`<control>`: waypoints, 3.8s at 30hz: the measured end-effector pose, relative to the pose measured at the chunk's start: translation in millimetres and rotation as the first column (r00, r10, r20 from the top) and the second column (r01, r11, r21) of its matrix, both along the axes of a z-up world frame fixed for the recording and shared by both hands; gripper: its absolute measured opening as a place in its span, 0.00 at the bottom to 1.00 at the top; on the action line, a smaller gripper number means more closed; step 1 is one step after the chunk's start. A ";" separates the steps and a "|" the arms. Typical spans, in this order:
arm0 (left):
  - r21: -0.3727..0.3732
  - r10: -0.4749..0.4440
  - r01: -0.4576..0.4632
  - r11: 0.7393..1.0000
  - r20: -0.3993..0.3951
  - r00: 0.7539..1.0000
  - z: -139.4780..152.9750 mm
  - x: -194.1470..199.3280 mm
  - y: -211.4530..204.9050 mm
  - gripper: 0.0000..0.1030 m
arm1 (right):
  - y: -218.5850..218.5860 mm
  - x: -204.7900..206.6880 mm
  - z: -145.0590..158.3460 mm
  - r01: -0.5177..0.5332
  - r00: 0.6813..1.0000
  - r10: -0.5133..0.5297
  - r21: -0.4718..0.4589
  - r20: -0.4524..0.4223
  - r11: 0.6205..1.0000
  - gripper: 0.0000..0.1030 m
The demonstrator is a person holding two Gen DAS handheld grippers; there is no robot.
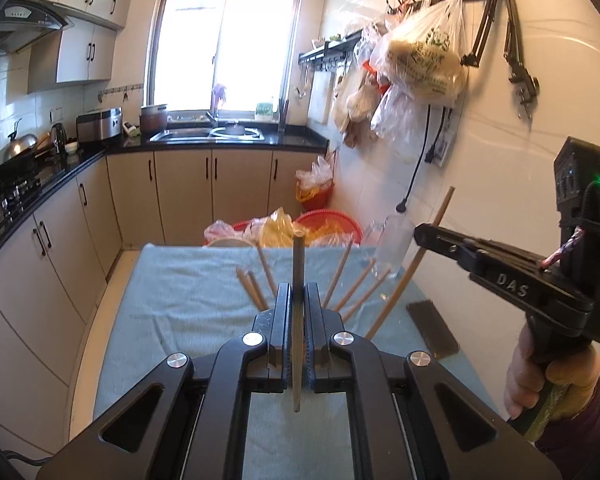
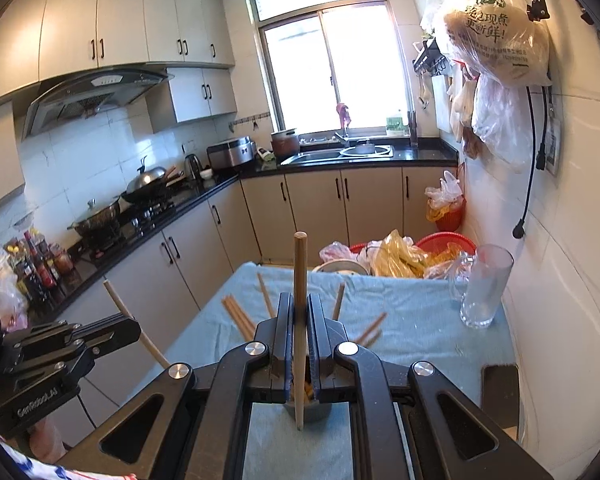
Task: Organize utensils
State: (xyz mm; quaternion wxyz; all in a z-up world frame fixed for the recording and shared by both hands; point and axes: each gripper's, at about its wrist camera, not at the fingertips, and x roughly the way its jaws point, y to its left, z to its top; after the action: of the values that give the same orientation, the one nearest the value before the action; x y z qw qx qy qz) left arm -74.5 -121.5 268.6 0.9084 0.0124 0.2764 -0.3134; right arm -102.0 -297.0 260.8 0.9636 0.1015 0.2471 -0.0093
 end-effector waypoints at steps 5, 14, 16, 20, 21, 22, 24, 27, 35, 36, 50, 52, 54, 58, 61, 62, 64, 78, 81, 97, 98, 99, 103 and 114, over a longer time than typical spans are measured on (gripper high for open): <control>-0.043 0.015 -0.015 0.999 0.002 1.000 11.0 24.2 -9.9 0.05 | -3.3 23.6 8.6 0.001 1.000 -0.002 0.016 0.014 1.000 0.07; -0.072 0.043 -0.045 0.996 -0.027 0.999 -7.9 64.6 -35.2 0.05 | -13.6 61.8 -9.4 0.041 0.999 -0.042 0.039 0.024 0.998 0.07; -0.076 0.047 -0.050 0.996 -0.047 0.998 -17.8 73.8 -39.2 0.05 | -16.9 67.5 -19.3 0.048 0.999 -0.049 0.050 0.017 0.998 0.07; -0.089 0.046 -0.056 0.994 -0.112 0.993 -41.7 89.6 -41.2 0.05 | -21.4 77.8 -38.3 0.052 0.999 -0.051 0.063 -0.015 0.997 0.07; -0.084 0.051 -0.062 0.995 -0.126 0.991 -47.2 92.6 -41.8 0.05 | -21.2 80.2 -42.1 0.050 0.999 -0.049 0.062 -0.023 0.997 0.07; -0.080 0.055 -0.067 0.995 -0.142 0.988 -52.8 94.8 -41.8 0.05 | -20.3 82.4 -46.8 0.048 0.998 -0.046 0.060 -0.034 0.997 0.07; -0.081 0.055 -0.070 0.994 -0.168 0.984 -61.6 96.2 -39.5 0.05 | -18.3 85.0 -53.8 0.040 0.998 -0.037 0.051 -0.046 0.998 0.07; -0.082 0.052 -0.067 0.994 -0.175 0.983 -67.1 93.8 -36.3 0.05 | -14.6 89.2 -61.2 0.022 0.998 -0.019 0.041 -0.065 0.999 0.07; -0.087 0.051 -0.062 0.994 -0.122 0.991 -58.6 77.1 -30.4 0.05 | -12.9 95.7 -73.5 0.016 0.996 -0.012 0.045 -0.088 0.999 0.07; -0.087 0.051 -0.061 0.994 -0.116 0.992 -57.1 75.4 -29.0 0.05 | -12.8 96.2 -74.3 0.016 0.996 -0.012 0.043 -0.091 0.999 0.07; -0.047 0.123 -0.125 0.991 -0.048 0.991 -39.7 16.4 13.6 0.41 | -4.6 107.0 -93.2 0.006 0.989 -0.004 0.012 -0.150 1.000 0.07; -0.020 0.138 -0.139 0.990 -0.021 0.990 -39.4 8.9 16.6 0.44 | 2.7 108.5 -97.9 0.001 0.986 -0.003 -0.016 -0.164 1.000 0.07; 0.001 0.149 -0.149 0.989 -0.004 0.989 -40.3 2.5 19.8 0.46 | 9.3 109.7 -101.6 -0.007 0.985 0.000 -0.040 -0.175 0.999 0.07; 0.028 0.162 -0.163 0.986 0.015 0.987 -44.2 -3.5 25.9 0.52 | 17.9 110.2 -102.8 -0.008 0.985 -0.006 -0.079 -0.175 0.997 0.08; 0.044 0.173 -0.173 0.984 0.013 0.985 -47.6 -2.8 27.7 0.53 | 21.4 110.8 -101.6 -0.010 0.984 -0.006 -0.089 -0.180 0.996 0.08; 0.048 0.173 -0.173 0.984 0.007 0.985 -49.0 -2.0 27.4 0.53 | 22.1 111.0 -101.3 -0.010 0.983 -0.007 -0.091 -0.182 0.996 0.08; 0.053 0.176 -0.175 0.983 -0.004 0.984 -52.3 -1.8 29.4 0.53 | 24.8 110.7 -100.0 -0.008 0.984 -0.010 -0.101 -0.180 0.995 0.08; 0.073 0.202 -0.199 0.977 -0.039 0.979 -64.5 -4.6 44.3 0.54 | 41.1 101.8 -85.2 0.014 0.989 -0.034 -0.143 -0.142 0.990 0.09; 0.075 0.202 -0.198 0.977 -0.043 0.978 -66.2 -5.3 46.7 0.54 | 41.2 100.5 -83.5 0.015 0.990 -0.035 -0.144 -0.139 0.989 0.10; 0.079 0.230 -0.222 0.972 -0.114 0.967 -94.5 13.5 51.6 0.57 | 31.0 75.7 -72.6 0.024 0.995 -0.032 -0.081 -0.097 0.996 0.21; 0.080 0.229 -0.221 0.972 -0.119 0.966 -96.1 13.6 51.2 0.57 | 28.1 72.0 -70.7 0.026 0.996 -0.033 -0.078 -0.087 0.997 0.22; 0.080 0.228 -0.220 0.972 -0.123 0.966 -97.5 13.5 50.6 0.57 | 26.3 66.4 -67.7 0.030 0.997 -0.035 -0.073 -0.074 0.997 0.24; 0.086 0.231 -0.221 0.972 -0.134 0.964 -102.8 10.1 48.3 0.58 | 24.2 46.6 -63.7 0.032 0.998 -0.035 -0.054 -0.044 0.998 0.28; 0.114 0.296 -0.280 0.953 -0.166 0.940 -124.7 -2.8 60.6 0.63 | 44.1 -1.8 -112.7 0.031 0.995 -0.035 -0.043 -0.098 0.999 0.42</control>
State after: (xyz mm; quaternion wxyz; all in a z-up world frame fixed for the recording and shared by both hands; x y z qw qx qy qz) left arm -77.3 -60.9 143.9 0.9141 -0.0166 0.3704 -0.1642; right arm -103.7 -252.9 148.1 0.9518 0.0851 0.2925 -0.0355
